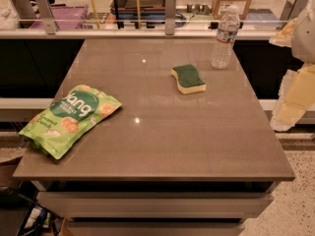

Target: Move water bottle near green rice chip bag

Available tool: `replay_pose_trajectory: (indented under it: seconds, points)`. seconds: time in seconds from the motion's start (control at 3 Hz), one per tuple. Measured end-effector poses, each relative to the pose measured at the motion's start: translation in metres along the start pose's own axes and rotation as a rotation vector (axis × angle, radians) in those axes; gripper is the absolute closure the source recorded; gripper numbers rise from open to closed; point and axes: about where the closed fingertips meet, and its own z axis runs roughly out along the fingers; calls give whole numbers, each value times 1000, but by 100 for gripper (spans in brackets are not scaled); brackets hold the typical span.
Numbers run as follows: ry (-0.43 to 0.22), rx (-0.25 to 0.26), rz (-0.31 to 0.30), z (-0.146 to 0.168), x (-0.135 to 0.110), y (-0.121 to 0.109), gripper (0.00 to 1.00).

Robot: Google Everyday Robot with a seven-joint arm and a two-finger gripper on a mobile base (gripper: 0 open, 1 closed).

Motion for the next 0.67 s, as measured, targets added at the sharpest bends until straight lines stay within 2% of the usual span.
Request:
replay_pose_trajectory:
  seconds: [0.33,0.67]
  points:
    - [0,0,0,0,0,0,0]
    - [-17,31,38,-1,1,-5,0]
